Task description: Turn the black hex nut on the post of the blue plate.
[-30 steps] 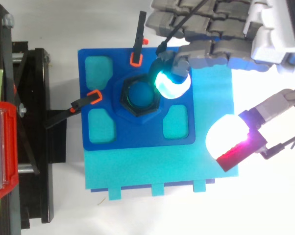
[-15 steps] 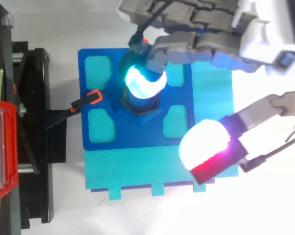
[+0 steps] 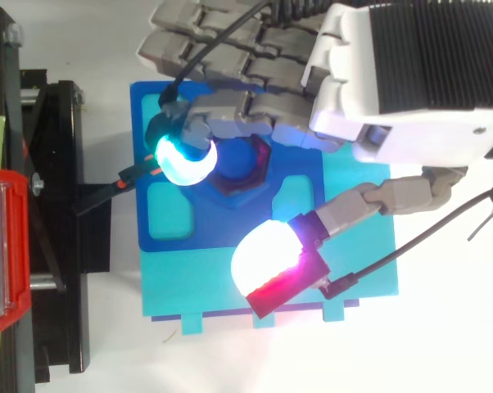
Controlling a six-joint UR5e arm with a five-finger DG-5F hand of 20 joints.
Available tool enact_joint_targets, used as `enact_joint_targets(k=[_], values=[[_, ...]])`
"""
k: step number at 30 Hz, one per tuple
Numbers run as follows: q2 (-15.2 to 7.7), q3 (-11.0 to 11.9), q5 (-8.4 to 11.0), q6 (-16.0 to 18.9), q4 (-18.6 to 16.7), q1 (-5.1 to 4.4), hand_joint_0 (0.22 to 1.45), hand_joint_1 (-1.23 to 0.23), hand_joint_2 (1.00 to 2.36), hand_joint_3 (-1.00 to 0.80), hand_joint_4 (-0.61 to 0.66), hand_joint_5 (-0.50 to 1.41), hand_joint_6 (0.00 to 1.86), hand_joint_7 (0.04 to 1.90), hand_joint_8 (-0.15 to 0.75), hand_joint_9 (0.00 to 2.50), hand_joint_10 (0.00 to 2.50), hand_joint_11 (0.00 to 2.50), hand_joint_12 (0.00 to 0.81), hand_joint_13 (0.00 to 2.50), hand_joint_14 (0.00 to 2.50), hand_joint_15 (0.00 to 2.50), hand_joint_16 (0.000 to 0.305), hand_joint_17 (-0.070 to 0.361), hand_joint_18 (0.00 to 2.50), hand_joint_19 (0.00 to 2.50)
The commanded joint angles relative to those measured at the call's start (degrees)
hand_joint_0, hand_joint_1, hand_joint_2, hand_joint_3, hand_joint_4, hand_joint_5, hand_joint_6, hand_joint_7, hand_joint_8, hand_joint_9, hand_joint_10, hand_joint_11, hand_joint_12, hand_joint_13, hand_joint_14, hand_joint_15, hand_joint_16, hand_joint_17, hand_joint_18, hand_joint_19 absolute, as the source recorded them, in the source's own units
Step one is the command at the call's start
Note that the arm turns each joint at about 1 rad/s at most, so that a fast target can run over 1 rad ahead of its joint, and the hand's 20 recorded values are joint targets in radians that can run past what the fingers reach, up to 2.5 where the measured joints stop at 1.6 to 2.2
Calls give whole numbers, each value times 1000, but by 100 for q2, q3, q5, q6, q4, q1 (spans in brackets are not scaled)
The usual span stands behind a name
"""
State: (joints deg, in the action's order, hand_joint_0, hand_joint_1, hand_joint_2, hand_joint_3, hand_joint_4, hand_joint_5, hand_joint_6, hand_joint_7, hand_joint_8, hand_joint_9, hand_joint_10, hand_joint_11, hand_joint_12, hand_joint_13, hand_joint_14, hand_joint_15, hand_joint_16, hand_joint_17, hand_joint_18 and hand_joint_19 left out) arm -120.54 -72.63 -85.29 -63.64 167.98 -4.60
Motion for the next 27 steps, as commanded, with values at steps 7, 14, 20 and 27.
enact_joint_targets(k=[7, 14, 20, 27], values=[[-119, 3, 21, -78, 16, -14, 468, -214, 1000, -500, 258, -204, 503, 901, 225, 0, 0, 0, 367, 0, 0, 0, 50, 114, 0, 89], [-224, 3, -58, -8, -37, 38, 469, -212, 1000, -500, 255, -204, 503, 900, 226, 0, 0, 0, 365, 0, 0, 0, 51, 114, 0, 94], [-224, 3, -181, 1, 16, 82, 470, -211, 1000, -500, 254, -204, 503, 904, 226, 0, 0, 0, 366, 0, 0, 0, 51, 114, 0, 96], [-224, 3, -322, -17, 77, 153, 471, -209, 1000, -500, 255, -203, 503, 909, 227, 0, 0, 0, 364, 0, 0, 0, 51, 114, 0, 101]])
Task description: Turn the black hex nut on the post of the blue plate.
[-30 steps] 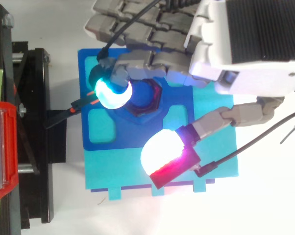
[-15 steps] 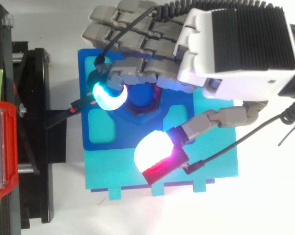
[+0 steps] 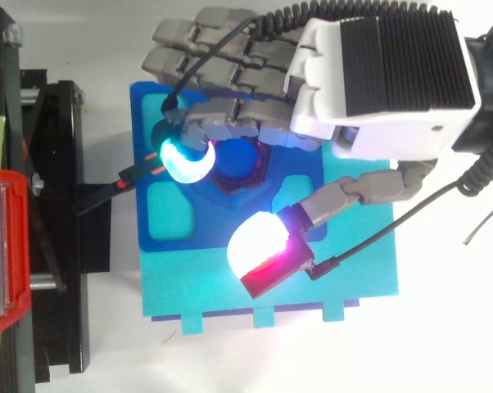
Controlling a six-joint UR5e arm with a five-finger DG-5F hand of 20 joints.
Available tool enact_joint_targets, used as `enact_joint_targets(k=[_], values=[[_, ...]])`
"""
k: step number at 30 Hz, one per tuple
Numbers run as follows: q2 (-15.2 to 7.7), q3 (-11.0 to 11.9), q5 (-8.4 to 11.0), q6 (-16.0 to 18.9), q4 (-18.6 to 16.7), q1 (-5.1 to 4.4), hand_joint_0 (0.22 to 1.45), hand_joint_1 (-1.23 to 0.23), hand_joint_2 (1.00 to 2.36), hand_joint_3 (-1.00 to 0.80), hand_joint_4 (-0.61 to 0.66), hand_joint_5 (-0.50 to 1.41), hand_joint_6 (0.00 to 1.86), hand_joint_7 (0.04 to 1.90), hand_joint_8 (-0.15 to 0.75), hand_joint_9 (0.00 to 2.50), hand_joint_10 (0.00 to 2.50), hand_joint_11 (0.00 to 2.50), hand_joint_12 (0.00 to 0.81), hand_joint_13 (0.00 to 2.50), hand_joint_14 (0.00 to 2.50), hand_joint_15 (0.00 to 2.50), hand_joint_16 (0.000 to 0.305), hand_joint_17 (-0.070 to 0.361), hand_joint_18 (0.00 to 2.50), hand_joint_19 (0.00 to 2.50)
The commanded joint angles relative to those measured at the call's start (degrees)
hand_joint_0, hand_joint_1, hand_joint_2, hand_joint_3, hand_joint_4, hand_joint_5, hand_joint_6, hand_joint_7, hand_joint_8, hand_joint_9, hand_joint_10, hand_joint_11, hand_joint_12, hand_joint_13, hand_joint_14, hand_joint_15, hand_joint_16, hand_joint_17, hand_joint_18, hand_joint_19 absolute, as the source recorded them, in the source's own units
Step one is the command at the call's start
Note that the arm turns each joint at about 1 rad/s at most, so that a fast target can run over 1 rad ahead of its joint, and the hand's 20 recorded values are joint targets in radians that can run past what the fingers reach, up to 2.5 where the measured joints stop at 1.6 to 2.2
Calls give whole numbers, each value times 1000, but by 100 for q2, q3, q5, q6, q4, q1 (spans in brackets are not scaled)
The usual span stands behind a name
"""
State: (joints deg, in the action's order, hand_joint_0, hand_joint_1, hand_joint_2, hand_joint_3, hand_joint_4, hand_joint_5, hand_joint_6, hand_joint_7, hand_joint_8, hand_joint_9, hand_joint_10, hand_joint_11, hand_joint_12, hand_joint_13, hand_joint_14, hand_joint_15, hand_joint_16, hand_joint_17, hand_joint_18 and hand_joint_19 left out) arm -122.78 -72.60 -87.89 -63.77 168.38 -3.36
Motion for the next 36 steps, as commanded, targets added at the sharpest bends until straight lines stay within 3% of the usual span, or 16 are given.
enact_joint_targets(k=[1, 36], values=[[0, 1, -88, -4, 55, 46, 470, -209, 1000, -500, 255, -203, 503, 909, 228, 0, 0, 0, 364, 0, 0, 0, 51, 114, 0, 101], [8, 1, -519, -101, 125, 424, 473, -208, 1000, -500, 262, -200, 503, 923, 229, 0, 0, 0, 361, 0, 0, 0, 50, 113, 0, 100]])
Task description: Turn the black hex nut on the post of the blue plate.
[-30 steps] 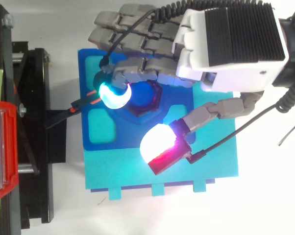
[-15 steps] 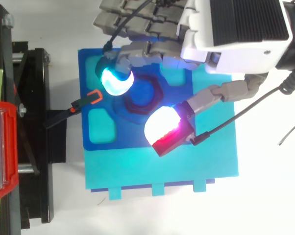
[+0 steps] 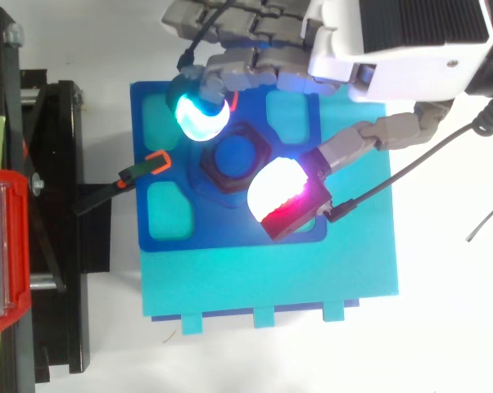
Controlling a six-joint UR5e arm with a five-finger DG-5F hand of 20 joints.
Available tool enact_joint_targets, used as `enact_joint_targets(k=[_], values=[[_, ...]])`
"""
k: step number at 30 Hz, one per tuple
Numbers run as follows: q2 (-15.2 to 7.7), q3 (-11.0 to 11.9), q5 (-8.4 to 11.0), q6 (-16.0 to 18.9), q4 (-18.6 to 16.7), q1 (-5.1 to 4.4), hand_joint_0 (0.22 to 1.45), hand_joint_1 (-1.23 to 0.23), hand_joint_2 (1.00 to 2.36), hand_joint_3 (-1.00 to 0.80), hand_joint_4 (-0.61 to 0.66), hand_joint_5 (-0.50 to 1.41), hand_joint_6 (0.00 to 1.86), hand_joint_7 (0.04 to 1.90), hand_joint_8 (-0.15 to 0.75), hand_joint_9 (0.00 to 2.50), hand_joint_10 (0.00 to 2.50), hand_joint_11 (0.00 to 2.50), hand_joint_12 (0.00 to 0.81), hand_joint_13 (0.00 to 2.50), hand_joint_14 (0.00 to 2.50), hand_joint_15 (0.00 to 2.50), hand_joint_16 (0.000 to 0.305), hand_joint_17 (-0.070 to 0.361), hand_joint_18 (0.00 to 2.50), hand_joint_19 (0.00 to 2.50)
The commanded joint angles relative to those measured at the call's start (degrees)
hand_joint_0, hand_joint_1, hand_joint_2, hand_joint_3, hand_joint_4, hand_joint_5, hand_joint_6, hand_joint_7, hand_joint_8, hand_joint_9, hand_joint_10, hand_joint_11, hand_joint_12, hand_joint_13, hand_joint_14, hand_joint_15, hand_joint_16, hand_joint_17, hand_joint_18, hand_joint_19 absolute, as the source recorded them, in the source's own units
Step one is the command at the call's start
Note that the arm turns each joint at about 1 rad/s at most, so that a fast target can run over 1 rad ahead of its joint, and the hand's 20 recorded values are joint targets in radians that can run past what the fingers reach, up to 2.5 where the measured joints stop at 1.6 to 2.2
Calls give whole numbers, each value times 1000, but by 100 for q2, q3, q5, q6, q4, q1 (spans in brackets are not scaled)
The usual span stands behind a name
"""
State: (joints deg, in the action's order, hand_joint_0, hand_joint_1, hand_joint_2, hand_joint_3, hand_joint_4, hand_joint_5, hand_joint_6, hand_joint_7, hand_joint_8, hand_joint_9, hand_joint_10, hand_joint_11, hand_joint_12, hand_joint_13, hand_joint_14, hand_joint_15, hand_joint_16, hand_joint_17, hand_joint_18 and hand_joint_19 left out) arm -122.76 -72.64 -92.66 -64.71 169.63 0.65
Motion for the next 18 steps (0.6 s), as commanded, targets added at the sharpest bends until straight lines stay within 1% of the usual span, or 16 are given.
enact_joint_targets(k=[1, 6, 8, 18], values=[[7, 4, -68, -6, 0, 40, 472, -208, 1000, -500, 263, -200, 504, 919, 228, 0, 0, 0, 361, 0, 0, 0, 50, 113, 0, 101], [-2, -5, -86, -6, 0, 49, 473, -209, 1000, -500, 262, -200, 504, 924, 228, 0, 0, 0, 361, 0, 0, 0, 51, 114, 0, 108], [7, 4, -86, -6, 0, 67, 474, -209, 1000, -500, 260, -200, 504, 923, 227, 0, 0, 0, 361, 0, 0, 0, 50, 113, 0, 99], [7, -5, -200, -6, -9, 110, 474, -209, 1000, -500, 261, -200, 503, 923, 228, 0, 0, 0, 362, 0, 0, 0, 50, 113, 0, 104]])
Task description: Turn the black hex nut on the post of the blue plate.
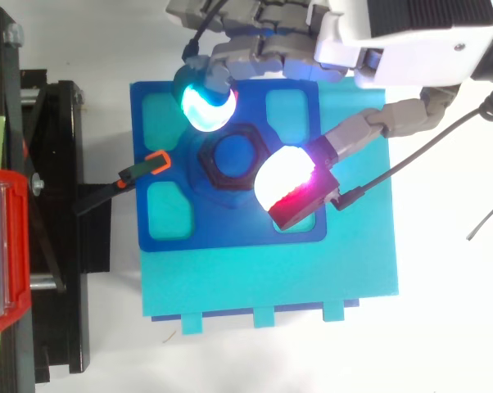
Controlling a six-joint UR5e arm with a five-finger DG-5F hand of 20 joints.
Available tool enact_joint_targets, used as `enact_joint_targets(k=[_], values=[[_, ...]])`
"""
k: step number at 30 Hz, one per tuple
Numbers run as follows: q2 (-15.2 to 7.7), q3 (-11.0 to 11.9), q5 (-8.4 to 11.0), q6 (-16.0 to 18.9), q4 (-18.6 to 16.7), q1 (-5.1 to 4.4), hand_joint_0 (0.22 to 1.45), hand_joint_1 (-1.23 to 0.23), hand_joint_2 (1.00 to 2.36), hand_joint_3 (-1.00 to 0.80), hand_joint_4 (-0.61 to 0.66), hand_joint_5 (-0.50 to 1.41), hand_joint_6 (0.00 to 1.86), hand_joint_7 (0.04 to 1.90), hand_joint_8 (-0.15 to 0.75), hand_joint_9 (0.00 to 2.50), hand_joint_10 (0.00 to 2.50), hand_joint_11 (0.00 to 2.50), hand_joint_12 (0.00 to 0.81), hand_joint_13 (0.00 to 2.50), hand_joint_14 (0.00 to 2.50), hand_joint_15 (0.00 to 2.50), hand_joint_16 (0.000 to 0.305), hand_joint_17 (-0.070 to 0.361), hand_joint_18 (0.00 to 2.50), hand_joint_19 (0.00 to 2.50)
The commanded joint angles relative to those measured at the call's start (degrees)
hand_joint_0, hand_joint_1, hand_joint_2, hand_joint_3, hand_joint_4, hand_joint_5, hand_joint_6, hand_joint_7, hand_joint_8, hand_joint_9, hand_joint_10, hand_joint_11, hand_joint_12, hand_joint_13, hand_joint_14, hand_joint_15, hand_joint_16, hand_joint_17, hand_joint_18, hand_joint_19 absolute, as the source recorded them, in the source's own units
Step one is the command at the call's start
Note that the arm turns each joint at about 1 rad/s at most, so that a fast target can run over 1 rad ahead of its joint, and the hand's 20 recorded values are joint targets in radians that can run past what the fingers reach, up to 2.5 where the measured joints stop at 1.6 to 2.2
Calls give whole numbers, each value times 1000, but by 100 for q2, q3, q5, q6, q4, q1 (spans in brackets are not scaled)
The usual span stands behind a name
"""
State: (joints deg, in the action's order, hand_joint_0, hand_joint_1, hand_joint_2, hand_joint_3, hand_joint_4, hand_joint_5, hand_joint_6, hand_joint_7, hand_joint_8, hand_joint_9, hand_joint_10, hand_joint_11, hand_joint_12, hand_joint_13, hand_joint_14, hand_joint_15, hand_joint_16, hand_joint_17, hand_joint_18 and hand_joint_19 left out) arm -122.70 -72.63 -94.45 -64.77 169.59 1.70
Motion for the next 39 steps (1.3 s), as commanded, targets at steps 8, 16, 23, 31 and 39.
enact_joint_targets(k=[8, 16, 23, 31, 39], values=[[0, 4, -21, 8, -5, 32, 474, -211, 1000, -500, 263, -200, 504, 919, 228, 0, 0, 0, 362, 0, 0, 0, 50, 113, 0, 109], [0, 4, -56, -27, -5, 50, 475, -212, 1000, -500, 264, -200, 503, 919, 229, 0, 0, 0, 361, 0, 0, 0, 50, 114, 0, 115], [0, 4, -65, -18, 4, 50, 475, -213, 1000, -500, 260, -200, 504, 916, 229, 0, 0, 0, 361, 0, 0, 0, 50, 112, 0, 114], [0, 56, -65, -9, -66, 50, 474, -210, 1000, -500, 252, -203, 503, 893, 229, 0, 0, 0, 362, 0, 0, 0, 50, 111, 0, 112], [-8, 162, 138, -9, -330, -29, 473, -209, 1000, -500, 245, -207, 503, 871, 229, 0, 0, 0, 364, 0, 0, 0, 50, 112, 0, 113]])
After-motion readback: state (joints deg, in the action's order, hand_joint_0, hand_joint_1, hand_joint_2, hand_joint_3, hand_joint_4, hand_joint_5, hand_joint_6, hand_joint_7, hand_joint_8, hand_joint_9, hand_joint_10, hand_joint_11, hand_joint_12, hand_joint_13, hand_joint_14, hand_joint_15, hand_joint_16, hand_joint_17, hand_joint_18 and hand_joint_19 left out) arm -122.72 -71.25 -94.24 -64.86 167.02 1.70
